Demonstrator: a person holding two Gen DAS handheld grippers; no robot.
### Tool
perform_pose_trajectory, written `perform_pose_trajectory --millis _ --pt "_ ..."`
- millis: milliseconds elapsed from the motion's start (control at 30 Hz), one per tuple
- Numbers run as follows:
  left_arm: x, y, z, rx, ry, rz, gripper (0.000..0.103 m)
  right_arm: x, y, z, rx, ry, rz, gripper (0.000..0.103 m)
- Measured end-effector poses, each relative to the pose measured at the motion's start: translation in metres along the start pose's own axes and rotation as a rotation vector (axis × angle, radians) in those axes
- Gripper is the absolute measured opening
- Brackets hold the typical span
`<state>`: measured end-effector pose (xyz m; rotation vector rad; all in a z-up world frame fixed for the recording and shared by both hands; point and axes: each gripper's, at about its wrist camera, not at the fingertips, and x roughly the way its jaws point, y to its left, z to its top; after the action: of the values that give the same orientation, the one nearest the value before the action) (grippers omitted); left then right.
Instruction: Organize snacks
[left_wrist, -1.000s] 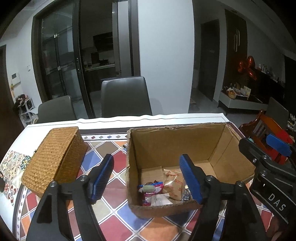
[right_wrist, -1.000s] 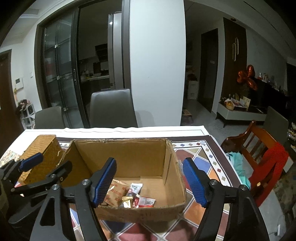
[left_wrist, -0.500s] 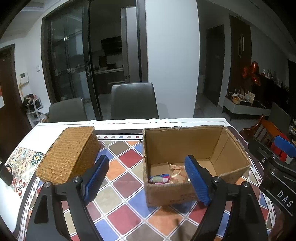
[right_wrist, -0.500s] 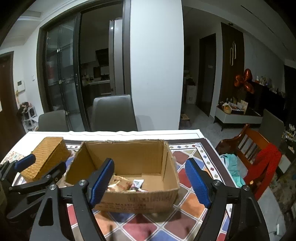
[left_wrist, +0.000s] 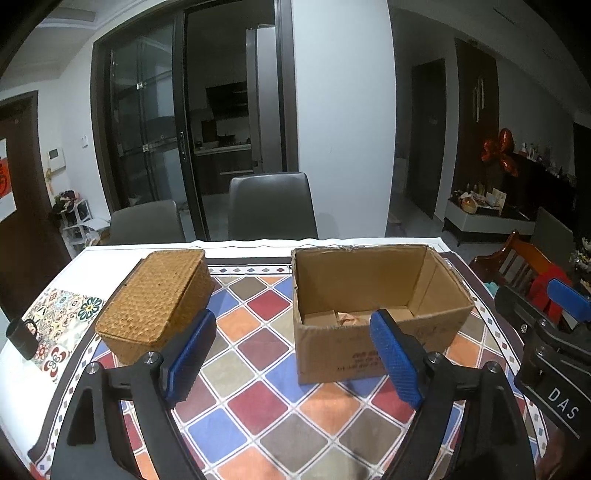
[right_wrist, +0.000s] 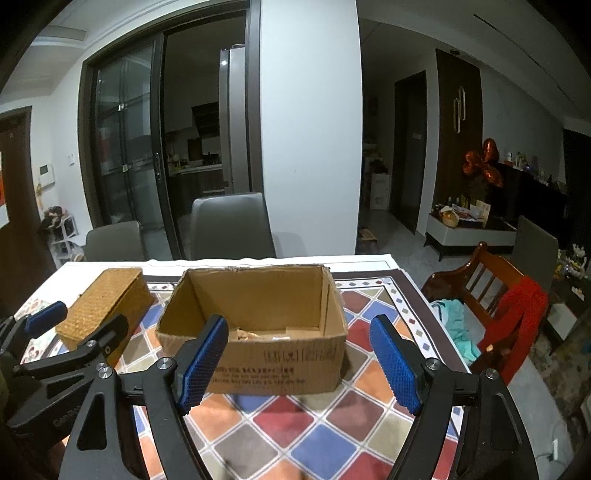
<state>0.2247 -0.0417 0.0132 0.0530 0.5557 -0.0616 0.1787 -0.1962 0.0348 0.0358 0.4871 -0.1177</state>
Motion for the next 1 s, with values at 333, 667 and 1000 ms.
perform_pose_trajectory --millis 333,667,1000 --pt "-0.035 0.004 -0.021 0.0 -0.006 -0.009 0.086 -0.034 -0.001 -0.019 0.0 -0.002 -0.003 0.08" --pt "-0.065 0.01 -0.046 0.009 0.007 -0.011 0.086 -0.064 0.002 -0.041 0.006 0.01 -0.021 0.08" --pt "-0.092 0.013 -0.07 0.018 0.011 -0.019 0.086 -0.092 0.002 -0.066 0.004 0.027 -0.02 0.08"
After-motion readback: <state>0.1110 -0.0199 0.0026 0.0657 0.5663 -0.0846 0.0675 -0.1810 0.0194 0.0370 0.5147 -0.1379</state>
